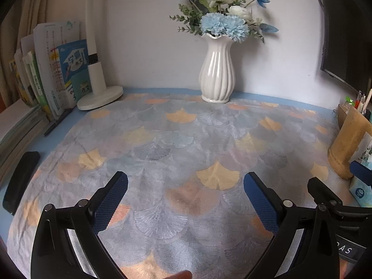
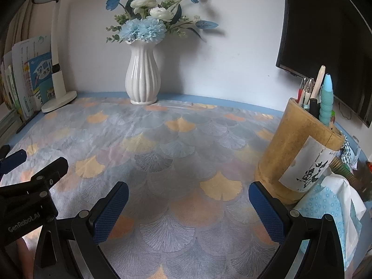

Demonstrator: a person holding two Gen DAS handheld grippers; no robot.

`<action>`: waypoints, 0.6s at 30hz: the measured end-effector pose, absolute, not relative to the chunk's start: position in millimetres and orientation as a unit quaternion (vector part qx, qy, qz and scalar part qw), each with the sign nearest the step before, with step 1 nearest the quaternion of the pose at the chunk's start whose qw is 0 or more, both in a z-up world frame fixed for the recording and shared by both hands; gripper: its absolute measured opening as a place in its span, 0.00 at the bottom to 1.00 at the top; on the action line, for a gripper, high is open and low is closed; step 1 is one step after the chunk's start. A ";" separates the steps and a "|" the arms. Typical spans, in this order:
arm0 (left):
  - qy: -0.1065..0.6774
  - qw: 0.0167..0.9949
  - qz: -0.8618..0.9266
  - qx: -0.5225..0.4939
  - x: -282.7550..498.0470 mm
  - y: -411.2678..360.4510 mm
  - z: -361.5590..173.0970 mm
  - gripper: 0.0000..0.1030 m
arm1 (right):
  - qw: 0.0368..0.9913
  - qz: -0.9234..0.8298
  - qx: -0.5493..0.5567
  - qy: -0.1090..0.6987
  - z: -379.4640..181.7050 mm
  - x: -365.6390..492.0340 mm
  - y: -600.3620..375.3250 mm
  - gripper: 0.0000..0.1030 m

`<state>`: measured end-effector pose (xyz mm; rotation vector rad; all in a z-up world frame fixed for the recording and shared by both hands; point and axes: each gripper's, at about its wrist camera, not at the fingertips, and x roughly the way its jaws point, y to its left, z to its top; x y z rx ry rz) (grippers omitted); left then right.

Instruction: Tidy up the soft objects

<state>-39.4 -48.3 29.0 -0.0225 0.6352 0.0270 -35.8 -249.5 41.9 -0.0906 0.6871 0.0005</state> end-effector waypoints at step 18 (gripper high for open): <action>0.299 0.952 0.065 0.017 -38.1 -50.1 31.1 0.97 | 0.938 0.004 -0.051 0.343 39.5 -34.1 -249.4 1.00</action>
